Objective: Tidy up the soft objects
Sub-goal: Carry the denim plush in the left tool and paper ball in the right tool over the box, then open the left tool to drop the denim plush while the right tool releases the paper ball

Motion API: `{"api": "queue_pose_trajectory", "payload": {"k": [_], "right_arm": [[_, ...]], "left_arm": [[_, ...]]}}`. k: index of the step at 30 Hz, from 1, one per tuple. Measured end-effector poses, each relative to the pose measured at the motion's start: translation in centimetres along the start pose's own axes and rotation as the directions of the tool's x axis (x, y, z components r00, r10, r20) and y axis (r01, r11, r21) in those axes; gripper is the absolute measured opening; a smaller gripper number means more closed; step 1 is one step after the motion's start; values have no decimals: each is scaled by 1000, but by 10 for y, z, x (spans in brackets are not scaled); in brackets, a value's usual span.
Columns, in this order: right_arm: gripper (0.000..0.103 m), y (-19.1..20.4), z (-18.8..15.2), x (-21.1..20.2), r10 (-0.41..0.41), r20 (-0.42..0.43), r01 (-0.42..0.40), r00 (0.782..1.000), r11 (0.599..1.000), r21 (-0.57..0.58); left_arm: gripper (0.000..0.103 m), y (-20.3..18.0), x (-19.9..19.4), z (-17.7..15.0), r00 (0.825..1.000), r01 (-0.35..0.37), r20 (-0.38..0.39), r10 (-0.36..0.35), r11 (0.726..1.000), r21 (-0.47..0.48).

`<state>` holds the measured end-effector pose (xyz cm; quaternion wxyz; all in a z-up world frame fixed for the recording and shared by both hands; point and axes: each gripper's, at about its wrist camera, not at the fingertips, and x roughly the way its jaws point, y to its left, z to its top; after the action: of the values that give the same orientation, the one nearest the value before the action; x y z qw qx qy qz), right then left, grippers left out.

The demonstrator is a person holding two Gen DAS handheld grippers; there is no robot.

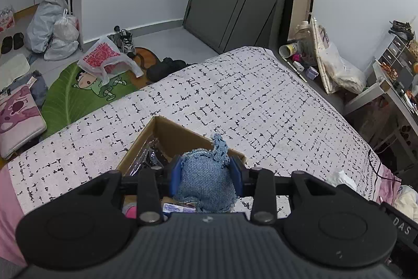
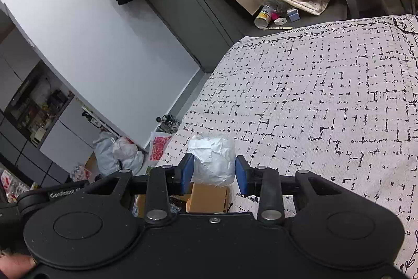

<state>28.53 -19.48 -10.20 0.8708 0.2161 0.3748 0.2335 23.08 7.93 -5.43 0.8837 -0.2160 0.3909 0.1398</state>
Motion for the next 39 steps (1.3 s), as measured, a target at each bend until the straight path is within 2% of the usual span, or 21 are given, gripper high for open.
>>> {"api": "queue_pose_trajectory", "payload": {"k": [6, 17, 27, 39], "right_arm": [[34, 6, -4, 9, -9, -25, 9, 1000, 1000, -9], [34, 33, -15, 24, 22, -54, -26, 998, 997, -75], [34, 44, -25, 44, -7, -83, -3, 997, 993, -121], [34, 58, -31, 58, -29, -80, 15, 996, 985, -173]], "left_arm": [[38, 8, 13, 4, 1000, 6, -12, -6, 1000, -8], [39, 29, 46, 10, 998, -16, -60, 15, 999, -28], [39, 40, 68, 6, 995, -2, -96, -2, 999, -37], [61, 57, 78, 11, 993, 43, -105, -47, 998, -42]]}}
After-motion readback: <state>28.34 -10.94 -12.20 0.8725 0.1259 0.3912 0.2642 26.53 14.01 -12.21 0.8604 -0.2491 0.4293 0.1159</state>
